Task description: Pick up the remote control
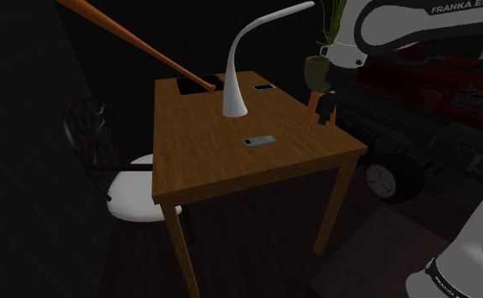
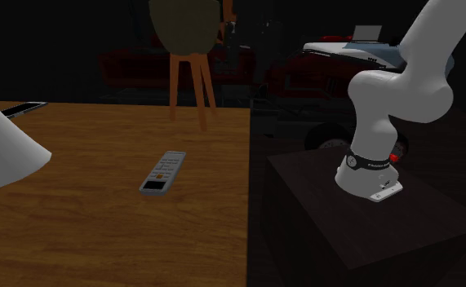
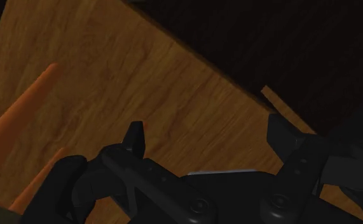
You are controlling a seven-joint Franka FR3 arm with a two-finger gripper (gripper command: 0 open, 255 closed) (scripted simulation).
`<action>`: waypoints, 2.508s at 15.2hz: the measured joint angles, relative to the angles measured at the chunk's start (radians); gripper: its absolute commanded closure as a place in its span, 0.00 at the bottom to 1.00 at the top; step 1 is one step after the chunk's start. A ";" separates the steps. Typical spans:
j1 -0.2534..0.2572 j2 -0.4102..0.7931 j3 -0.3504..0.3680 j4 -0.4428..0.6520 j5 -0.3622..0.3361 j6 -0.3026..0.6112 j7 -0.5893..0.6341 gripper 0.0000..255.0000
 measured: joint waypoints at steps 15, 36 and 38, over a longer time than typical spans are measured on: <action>0.104 0.576 -0.002 0.449 0.065 0.054 -0.597 0.00; 0.117 0.709 0.024 0.496 0.068 0.136 -0.697 1.00; 0.117 0.706 0.024 0.494 0.069 0.132 -0.699 1.00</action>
